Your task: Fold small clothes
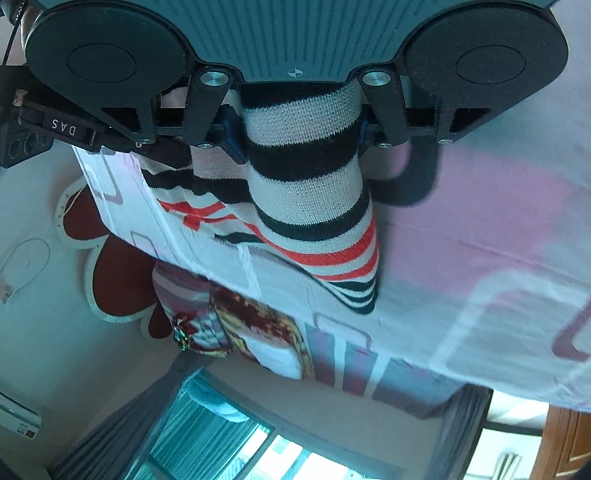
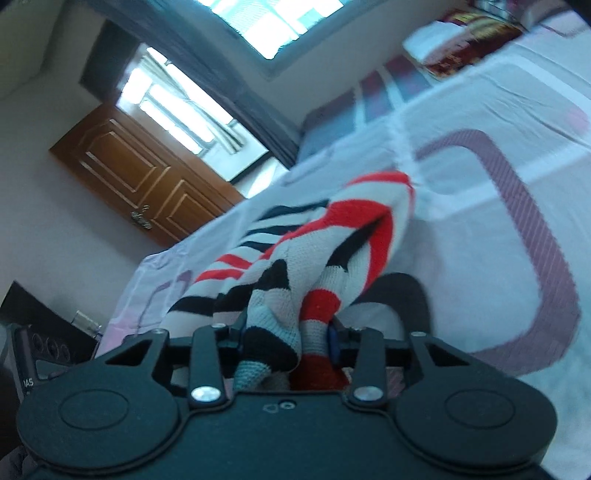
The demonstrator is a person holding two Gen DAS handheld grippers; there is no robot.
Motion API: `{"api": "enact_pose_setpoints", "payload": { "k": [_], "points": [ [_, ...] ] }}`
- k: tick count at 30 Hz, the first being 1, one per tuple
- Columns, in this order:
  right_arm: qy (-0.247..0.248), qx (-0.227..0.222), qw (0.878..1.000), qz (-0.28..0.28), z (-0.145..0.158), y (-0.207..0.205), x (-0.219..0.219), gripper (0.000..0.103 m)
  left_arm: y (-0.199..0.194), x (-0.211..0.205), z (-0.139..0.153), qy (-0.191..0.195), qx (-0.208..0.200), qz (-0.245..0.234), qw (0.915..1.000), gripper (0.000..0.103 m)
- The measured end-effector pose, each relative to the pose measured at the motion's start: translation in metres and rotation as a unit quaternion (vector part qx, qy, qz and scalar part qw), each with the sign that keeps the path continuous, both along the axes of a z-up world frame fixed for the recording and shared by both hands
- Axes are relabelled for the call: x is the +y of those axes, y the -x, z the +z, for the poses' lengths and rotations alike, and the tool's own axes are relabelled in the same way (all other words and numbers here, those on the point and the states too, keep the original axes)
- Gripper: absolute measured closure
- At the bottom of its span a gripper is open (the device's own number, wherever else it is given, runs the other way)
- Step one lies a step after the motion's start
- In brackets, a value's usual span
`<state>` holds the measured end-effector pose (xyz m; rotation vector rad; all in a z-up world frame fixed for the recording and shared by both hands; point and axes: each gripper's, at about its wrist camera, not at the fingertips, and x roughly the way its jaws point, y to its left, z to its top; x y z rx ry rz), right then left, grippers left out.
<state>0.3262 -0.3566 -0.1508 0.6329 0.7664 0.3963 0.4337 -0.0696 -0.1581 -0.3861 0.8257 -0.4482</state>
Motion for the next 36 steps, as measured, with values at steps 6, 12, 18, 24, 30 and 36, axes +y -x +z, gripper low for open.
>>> {"api": "enact_pose_setpoints", "payload": {
  "k": [6, 12, 18, 24, 30, 36],
  "points": [
    [-0.005, -0.02, 1.0, 0.012, 0.015, 0.001, 0.042, 0.066, 0.013, 0.057, 0.015, -0.001, -0.021, 0.01, 0.9997, 0.047],
    [-0.006, -0.035, 0.999, 0.02, 0.022, 0.0, 0.108, 0.066, 0.018, 0.139, 0.02, -0.001, -0.035, 0.031, 0.9989, 0.047],
    [-0.011, -0.041, 0.999, 0.03, 0.014, -0.013, 0.186, 0.066, 0.011, 0.221, 0.01, -0.014, -0.037, 0.053, 0.9978, 0.047],
    [-0.001, -0.049, 0.998, 0.041, 0.001, -0.027, 0.245, 0.066, -0.004, 0.267, -0.012, -0.022, -0.037, 0.06, 0.9973, 0.047],
    [0.039, -0.018, 0.998, 0.043, -0.026, -0.036, 0.266, 0.064, -0.007, 0.274, -0.058, -0.067, -0.022, 0.056, 0.9959, 0.024],
    [0.076, 0.003, 0.997, 0.016, -0.039, -0.031, 0.258, 0.053, -0.001, 0.28, -0.06, -0.08, -0.024, 0.066, 0.9943, 0.015]
  ]
}}
